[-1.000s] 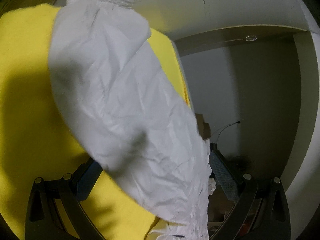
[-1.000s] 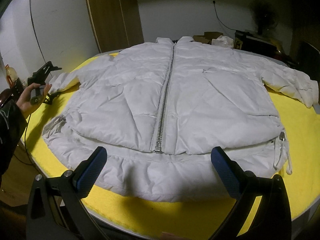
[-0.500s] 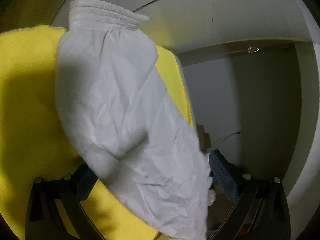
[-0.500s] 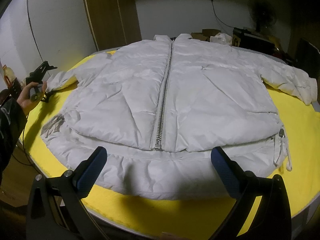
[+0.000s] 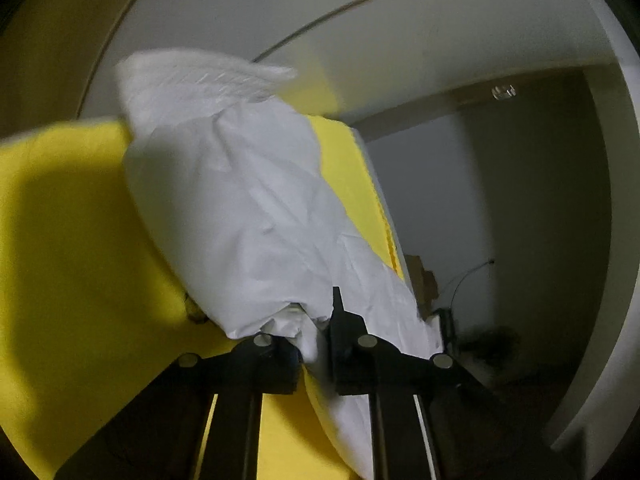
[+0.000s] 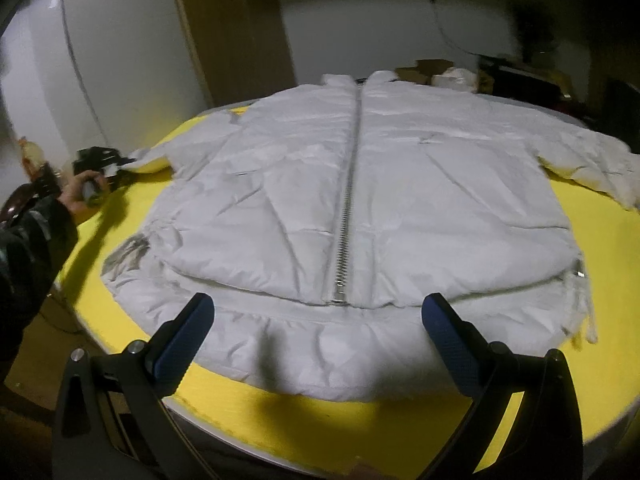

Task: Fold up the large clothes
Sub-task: 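Grasp the white jacket's sleeve cuff with the left gripper and lift it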

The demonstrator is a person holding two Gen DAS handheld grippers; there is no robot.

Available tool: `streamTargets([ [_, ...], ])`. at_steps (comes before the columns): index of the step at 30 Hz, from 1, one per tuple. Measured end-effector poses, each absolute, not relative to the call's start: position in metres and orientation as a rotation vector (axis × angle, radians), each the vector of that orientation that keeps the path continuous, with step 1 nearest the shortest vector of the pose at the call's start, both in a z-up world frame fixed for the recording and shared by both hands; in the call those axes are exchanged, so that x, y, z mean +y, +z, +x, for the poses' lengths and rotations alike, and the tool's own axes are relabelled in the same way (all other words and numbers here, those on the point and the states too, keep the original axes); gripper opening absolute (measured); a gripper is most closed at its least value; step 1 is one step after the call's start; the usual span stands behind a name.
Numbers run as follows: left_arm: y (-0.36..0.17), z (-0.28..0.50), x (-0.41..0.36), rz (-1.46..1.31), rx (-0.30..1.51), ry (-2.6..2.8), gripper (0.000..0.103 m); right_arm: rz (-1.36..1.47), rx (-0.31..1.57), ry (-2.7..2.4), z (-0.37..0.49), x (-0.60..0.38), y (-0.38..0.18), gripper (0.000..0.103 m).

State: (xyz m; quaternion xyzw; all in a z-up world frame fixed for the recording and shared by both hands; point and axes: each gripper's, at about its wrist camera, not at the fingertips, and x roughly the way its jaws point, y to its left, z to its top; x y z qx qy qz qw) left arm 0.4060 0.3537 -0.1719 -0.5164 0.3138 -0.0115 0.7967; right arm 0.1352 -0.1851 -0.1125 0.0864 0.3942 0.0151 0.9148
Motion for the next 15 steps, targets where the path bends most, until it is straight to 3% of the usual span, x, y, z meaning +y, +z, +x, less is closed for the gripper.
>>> streamTargets([
  [8, -0.083, 0.403, 0.319, -0.702, 0.535, -0.086, 0.007, -0.002, 0.786, 0.049, 0.187, -0.172, -0.08, 0.103],
  [15, -0.034, 0.406, 0.29, -0.514, 0.482, -0.11, 0.007, -0.142, 0.791, 0.017, 0.371, -0.122, -0.057, 0.103],
])
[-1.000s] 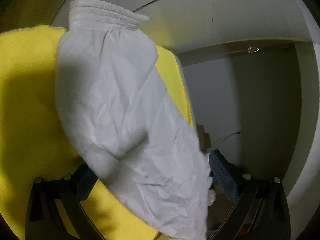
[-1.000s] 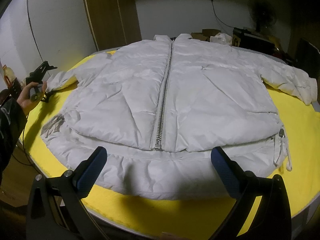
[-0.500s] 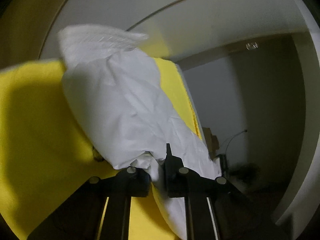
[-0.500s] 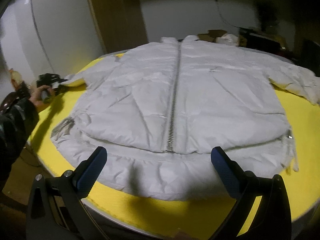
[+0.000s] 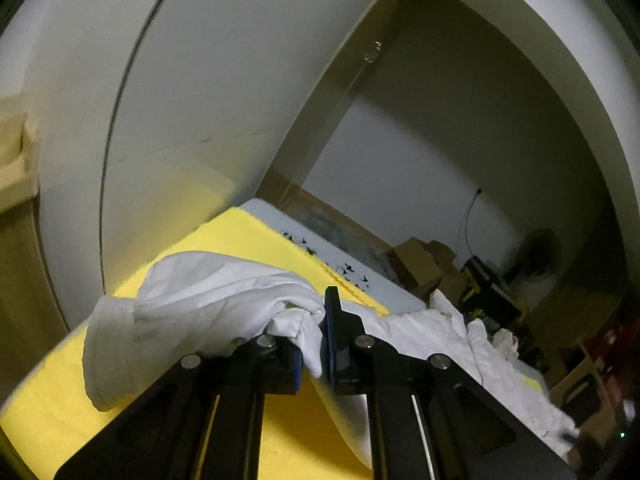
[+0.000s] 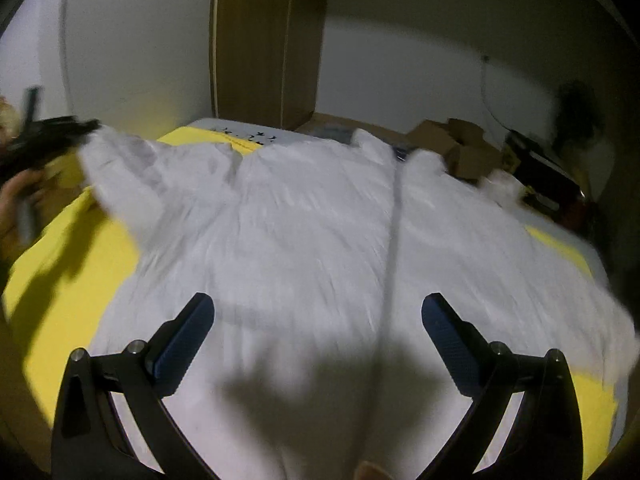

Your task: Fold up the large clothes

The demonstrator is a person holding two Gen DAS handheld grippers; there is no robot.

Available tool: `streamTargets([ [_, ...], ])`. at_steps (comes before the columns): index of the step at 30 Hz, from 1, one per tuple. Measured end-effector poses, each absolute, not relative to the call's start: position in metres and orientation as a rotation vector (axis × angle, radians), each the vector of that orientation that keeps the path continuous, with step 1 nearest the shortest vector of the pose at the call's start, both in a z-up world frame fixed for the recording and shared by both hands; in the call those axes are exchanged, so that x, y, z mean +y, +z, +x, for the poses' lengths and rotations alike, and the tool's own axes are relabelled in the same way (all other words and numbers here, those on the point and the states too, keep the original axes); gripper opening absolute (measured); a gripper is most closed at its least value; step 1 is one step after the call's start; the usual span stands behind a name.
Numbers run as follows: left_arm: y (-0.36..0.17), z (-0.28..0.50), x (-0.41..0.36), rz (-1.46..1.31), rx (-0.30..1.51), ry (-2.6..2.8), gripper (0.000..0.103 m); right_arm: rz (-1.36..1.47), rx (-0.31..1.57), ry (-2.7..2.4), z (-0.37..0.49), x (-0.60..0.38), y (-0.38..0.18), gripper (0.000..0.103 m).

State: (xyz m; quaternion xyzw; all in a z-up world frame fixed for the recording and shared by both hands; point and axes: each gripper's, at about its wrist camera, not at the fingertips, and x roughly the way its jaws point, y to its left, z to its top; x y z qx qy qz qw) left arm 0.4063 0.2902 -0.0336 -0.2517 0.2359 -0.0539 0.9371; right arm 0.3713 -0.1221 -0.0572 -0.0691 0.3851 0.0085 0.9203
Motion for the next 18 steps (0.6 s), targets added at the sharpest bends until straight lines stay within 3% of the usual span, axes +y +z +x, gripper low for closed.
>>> streamTargets([
  [4, -0.026, 0.399, 0.281, -0.483, 0.468, -0.117, 0.007, -0.242, 0.882, -0.05, 0.49, -0.074, -0.097, 0.103],
  [11, -0.014, 0.405, 0.259, -0.462, 0.476, -0.139, 0.006, -0.408, 1.065, -0.062, 0.561, -0.014, -0.186, 0.103],
  [18, 0.017, 0.406, 0.217, -0.424, 0.441, -0.156, 0.005, -0.121, 0.921, -0.176, 0.494, -0.111, -0.13, 0.103],
])
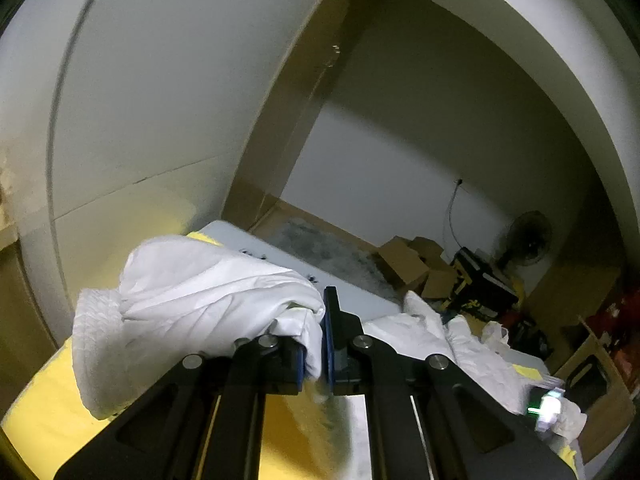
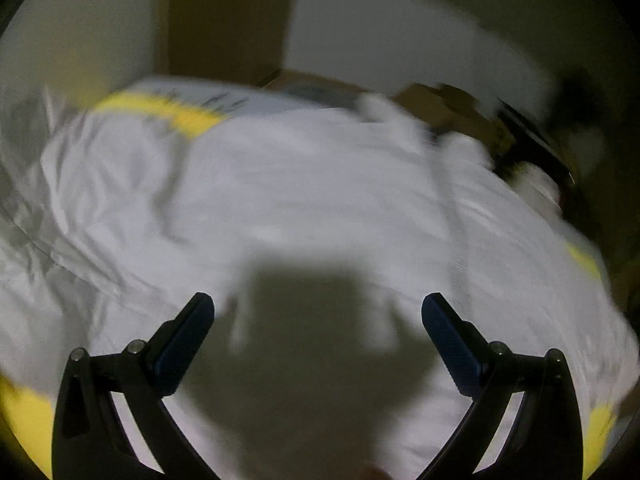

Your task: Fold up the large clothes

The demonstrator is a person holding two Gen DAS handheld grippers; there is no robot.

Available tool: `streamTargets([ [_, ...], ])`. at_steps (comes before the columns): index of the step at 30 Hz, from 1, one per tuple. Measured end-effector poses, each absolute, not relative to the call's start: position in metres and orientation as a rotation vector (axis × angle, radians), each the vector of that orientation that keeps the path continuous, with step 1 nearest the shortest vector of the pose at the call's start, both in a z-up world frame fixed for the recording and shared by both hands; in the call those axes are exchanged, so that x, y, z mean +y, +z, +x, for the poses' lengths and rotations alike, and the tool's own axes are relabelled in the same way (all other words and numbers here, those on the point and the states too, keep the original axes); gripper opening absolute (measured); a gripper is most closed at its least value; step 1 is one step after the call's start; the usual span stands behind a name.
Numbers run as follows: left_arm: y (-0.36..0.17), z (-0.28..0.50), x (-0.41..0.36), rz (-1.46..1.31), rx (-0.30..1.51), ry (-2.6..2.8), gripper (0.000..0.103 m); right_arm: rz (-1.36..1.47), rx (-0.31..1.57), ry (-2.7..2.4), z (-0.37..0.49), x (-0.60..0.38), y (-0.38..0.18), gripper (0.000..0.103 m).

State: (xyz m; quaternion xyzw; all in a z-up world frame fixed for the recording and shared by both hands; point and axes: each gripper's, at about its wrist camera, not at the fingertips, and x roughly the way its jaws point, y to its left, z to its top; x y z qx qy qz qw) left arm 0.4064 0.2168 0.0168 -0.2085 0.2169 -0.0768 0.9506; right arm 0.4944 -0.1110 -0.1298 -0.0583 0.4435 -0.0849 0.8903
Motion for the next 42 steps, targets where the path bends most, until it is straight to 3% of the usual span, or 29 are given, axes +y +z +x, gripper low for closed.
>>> streamTargets([
  [9, 0.027, 0.429, 0.045, -0.361, 0.512, -0.339, 0.005, 0.224, 0.829, -0.32, 0.318, -0.3, -0.091, 0.103],
  [12, -0.004, 0.43, -0.031, -0.349, 0.621, -0.444, 0.005, 0.294, 0.804, -0.362, 0.272, -0.336, -0.087, 0.103],
  [16, -0.096, 0.417, -0.115, -0.295, 0.875, -0.508, 0.006, 0.315, 0.796, -0.392, 0.238, -0.36, -0.088, 0.103],
  [19, -0.149, 0.413, -0.126, -0.328, 0.989, -0.474, 0.008, 0.319, 0.77, -0.389, 0.219, -0.372, -0.084, 0.103],
  [23, -0.155, 0.413, -0.117, -0.38, 0.948, -0.498, 0.01, 0.301, 0.743, -0.365, 0.205, -0.375, -0.081, 0.103],
  [24, -0.154, 0.413, -0.115, -0.385, 0.949, -0.517, 0.017, 0.297, 0.735, -0.355, 0.204, -0.373, -0.08, 0.103],
  [26, -0.142, 0.41, -0.121, -0.373, 0.935, -0.576, 0.047, 0.294, 0.724, -0.333, 0.202, -0.366, -0.079, 0.103],
  [27, -0.134, 0.408, -0.122, -0.364, 0.923, -0.599, 0.079, 0.295, 0.72, -0.322, 0.203, -0.363, -0.079, 0.103],
  [28, -0.123, 0.396, -0.12, -0.341, 0.884, -0.618, 0.103, 0.295, 0.717, -0.317, 0.203, -0.36, -0.078, 0.103],
  [32, -0.069, 0.331, -0.084, -0.293, 0.603, -0.542, 0.103, 0.254, 0.707, -0.317, 0.206, -0.346, -0.073, 0.103],
  [35, -0.053, 0.3, -0.045, -0.356, 0.54, -0.504, 0.103, 0.21, 0.705, -0.307, 0.219, -0.331, -0.068, 0.103],
  [42, -0.107, 0.264, 0.084, -0.877, 0.531, -0.5, 0.103, -0.065, 0.729, -0.224, 0.296, -0.238, -0.055, 0.103],
])
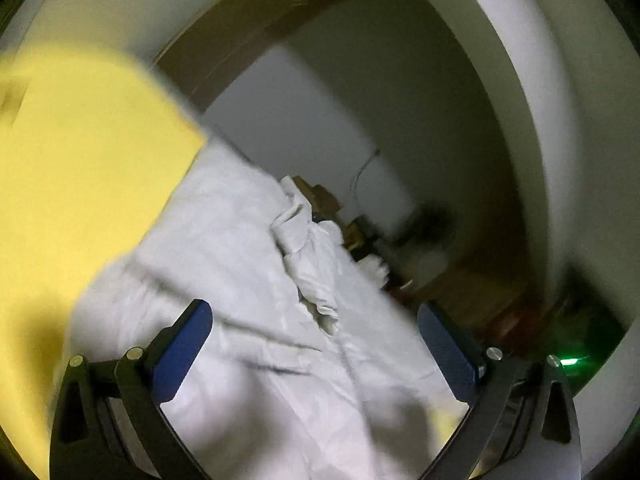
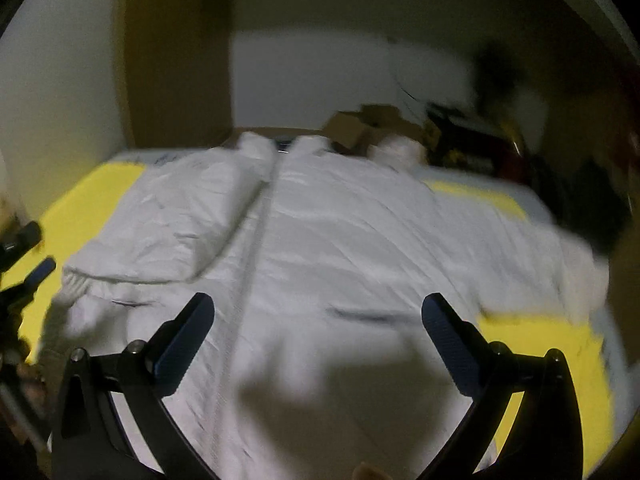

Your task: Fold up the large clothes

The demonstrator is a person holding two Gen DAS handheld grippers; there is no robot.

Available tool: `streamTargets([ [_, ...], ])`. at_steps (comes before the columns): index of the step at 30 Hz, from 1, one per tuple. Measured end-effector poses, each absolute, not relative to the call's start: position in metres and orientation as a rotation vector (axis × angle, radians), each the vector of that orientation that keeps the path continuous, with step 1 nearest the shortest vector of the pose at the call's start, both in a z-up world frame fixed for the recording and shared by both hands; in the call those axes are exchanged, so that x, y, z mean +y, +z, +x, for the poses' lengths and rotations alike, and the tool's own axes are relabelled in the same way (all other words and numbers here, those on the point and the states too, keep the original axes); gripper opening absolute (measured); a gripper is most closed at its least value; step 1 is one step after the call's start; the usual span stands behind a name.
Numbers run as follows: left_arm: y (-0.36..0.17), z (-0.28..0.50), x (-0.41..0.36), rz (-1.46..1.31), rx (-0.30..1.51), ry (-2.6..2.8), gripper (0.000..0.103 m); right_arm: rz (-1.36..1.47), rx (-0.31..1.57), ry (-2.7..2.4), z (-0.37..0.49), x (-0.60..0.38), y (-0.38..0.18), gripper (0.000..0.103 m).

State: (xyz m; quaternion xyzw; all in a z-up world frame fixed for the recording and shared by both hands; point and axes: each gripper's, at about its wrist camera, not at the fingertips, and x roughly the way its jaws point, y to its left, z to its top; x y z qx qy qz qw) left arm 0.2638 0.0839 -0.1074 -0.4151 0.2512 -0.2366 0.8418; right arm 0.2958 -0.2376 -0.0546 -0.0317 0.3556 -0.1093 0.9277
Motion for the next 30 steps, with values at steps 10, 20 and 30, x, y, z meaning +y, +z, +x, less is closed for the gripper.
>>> streamTargets([
  [10, -0.152, 0.253, 0.108, -1.059, 0.428, -0.65, 0.103, -0.496, 0.949, -0.137, 0.486, -0.096, -0.125, 0.102],
  [20, -0.163, 0.25, 0.133, -1.197, 0.398, -0.658, 0.103, -0.563, 0.967, -0.215, 0.524, -0.121, -0.16, 0.018],
  [30, -0.071, 0.237, 0.169, -1.101, 0.3, -0.486, 0.103, -0.118, 0.816, -0.116, 0.48, -0.209, -0.096, 0.009],
])
